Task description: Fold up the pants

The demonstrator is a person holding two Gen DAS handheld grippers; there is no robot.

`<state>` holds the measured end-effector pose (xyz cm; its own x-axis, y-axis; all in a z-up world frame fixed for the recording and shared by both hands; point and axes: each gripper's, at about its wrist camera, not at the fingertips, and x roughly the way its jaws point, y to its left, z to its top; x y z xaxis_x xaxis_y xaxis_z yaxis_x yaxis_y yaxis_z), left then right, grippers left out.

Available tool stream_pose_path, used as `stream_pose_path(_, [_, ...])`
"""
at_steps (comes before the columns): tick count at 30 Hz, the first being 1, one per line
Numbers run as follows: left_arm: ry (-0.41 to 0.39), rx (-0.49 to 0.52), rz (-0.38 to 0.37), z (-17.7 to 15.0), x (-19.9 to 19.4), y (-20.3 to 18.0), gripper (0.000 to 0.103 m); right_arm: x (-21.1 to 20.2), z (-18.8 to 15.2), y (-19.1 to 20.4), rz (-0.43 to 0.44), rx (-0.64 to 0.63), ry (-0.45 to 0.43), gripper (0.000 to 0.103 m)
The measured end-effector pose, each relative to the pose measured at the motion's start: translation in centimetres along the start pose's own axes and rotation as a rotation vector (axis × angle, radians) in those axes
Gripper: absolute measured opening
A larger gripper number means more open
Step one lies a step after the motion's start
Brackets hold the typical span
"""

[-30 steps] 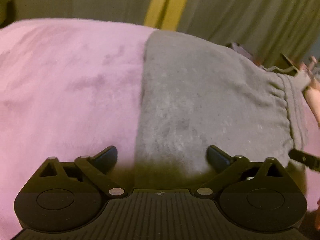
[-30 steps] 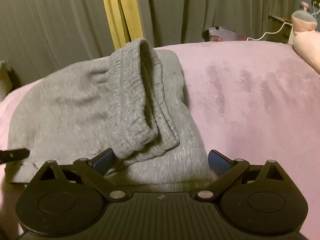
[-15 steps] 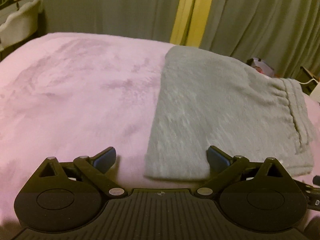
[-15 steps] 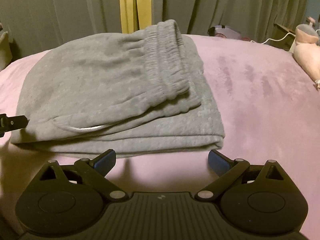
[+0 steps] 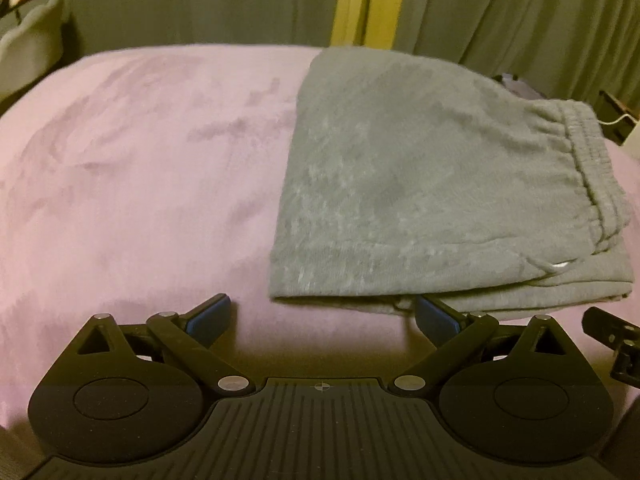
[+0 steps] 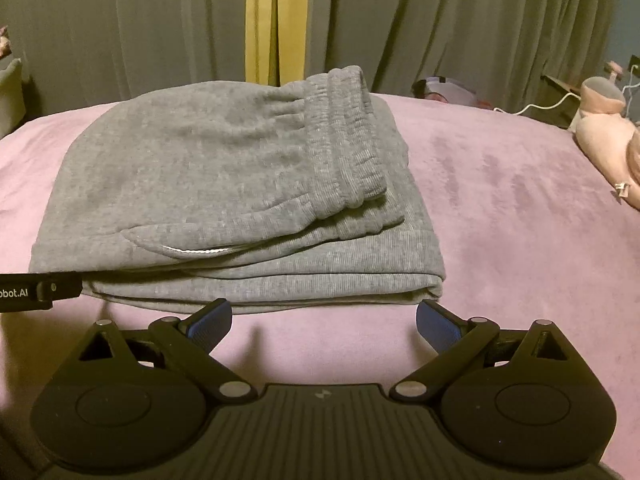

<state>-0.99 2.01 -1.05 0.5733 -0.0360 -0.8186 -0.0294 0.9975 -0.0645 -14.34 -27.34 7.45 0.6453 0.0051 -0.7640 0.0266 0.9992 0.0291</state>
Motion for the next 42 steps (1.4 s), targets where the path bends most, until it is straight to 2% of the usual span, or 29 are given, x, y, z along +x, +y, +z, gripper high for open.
stream_pose_path(13, [0.029, 0.052, 0.011, -0.3, 1.0, -1.0, 0.102, 0.9, -0.2, 1.5, -0.021, -0.071, -0.014, 0.099])
stream_pose_path(42, [0.054, 0.042, -0.014, -0.3, 1.4, -0.9, 0.102, 1.4, -0.3, 1.4, -0.033, -0.078, -0.011, 0.099])
